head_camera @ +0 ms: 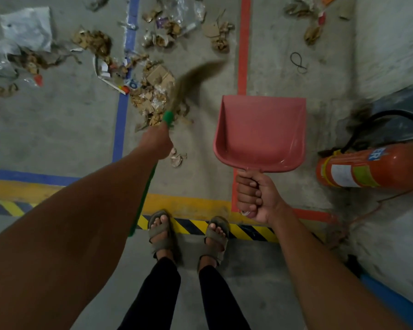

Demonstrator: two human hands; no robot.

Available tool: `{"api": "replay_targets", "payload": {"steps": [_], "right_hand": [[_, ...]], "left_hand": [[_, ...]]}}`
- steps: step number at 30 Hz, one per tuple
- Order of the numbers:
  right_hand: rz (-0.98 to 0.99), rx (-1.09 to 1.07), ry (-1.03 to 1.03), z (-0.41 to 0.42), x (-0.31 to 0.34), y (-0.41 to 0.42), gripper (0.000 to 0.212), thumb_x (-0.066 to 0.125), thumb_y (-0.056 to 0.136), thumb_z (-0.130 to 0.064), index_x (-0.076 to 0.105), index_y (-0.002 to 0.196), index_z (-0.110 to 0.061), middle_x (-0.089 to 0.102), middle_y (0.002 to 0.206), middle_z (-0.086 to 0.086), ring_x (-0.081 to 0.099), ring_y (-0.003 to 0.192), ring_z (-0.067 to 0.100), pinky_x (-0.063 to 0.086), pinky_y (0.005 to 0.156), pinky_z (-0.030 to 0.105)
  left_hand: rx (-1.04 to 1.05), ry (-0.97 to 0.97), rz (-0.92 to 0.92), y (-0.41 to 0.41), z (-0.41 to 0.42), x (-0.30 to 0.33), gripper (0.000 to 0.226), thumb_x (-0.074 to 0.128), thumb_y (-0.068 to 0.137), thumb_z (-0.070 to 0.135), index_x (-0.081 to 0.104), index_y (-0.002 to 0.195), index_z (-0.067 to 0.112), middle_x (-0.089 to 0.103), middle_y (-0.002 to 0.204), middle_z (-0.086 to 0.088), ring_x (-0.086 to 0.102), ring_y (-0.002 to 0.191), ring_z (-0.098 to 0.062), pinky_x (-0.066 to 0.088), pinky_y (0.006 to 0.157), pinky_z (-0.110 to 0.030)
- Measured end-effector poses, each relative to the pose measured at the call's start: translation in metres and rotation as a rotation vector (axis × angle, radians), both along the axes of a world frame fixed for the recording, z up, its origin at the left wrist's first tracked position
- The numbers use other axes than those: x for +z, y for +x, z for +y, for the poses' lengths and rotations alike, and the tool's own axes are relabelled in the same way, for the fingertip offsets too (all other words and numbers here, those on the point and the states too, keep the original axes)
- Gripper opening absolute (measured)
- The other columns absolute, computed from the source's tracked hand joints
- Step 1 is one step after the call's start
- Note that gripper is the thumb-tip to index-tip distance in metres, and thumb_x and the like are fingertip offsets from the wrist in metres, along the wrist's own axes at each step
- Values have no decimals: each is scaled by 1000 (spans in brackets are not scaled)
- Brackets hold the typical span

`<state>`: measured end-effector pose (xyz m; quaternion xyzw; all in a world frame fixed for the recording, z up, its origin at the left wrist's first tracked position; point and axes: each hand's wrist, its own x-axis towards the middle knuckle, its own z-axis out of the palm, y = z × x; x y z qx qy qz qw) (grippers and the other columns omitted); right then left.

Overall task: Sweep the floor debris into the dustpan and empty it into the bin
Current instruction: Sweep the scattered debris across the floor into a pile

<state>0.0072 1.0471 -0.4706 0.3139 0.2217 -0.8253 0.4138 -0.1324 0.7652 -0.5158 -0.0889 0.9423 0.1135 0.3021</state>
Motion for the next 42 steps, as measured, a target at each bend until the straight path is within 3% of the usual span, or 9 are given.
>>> {"api": "replay_targets", "payload": {"steps": [4,8,16,20,25,28,33,38,42], "right_hand": [[-4,-29,-21,-23,8,-3,42,47,99,-20,24,64,-24,14,42,-8,9,32,7,17,32,19],[4,-44,-13,-50,23,-10,42,46,99,-21,32,60,-23,21,39,-8,11,31,7,13,35,21],[25,-87,-28,-105,40,-22,42,48,98,-22,34,59,-23,22,39,-9,10,31,7,12,36,21],[15,-49,-25,-125,34,-28,42,49,99,-22,34,60,-23,17,41,-9,11,31,7,15,34,21],[27,-12,-12,-147,26,-39,41,46,98,-22,33,60,-23,22,39,-9,12,31,7,22,31,18],[20,5,-13,-158,25,-48,40,45,98,-22,33,60,-23,19,40,-9,11,31,7,20,32,18],[39,20,-25,-170,29,-66,41,45,99,-22,32,60,-24,23,38,-9,13,30,7,18,33,19],[36,23,-10,-177,41,-79,44,42,101,-23,35,58,-23,23,38,-9,11,31,7,19,32,18],[41,33,-14,-179,47,-85,45,39,103,-23,37,57,-22,24,38,-9,11,30,7,20,31,19]], "left_hand": [[246,302,48,-13,-42,14,56,51,103,21,38,157,29,64,107,-11,71,78,-26,62,67,-37],[375,599,-225,-12,-96,34,53,59,103,15,48,153,28,66,119,-21,68,70,-28,60,58,-36],[-45,363,-732,7,-170,58,53,55,102,4,48,152,15,72,73,-10,61,53,-27,54,63,-40],[-93,181,-576,-1,-193,41,47,55,101,9,53,148,14,62,108,-15,70,66,-31,61,69,-41],[-61,36,-237,-23,-207,24,30,51,101,18,63,127,10,65,95,-15,72,63,-27,59,57,-34],[-40,-48,-77,-37,-204,20,37,49,100,21,56,136,15,62,110,-21,67,84,-35,57,71,-40],[115,175,94,-39,-207,28,48,45,104,26,45,152,24,65,108,-19,70,80,-32,61,81,-43],[213,472,11,-15,-220,42,53,56,103,21,45,156,22,71,93,-13,67,55,-13,55,54,-20],[158,481,-282,-8,-229,39,50,58,102,17,52,151,23,68,88,-11,67,57,-18,55,53,-27]]}}
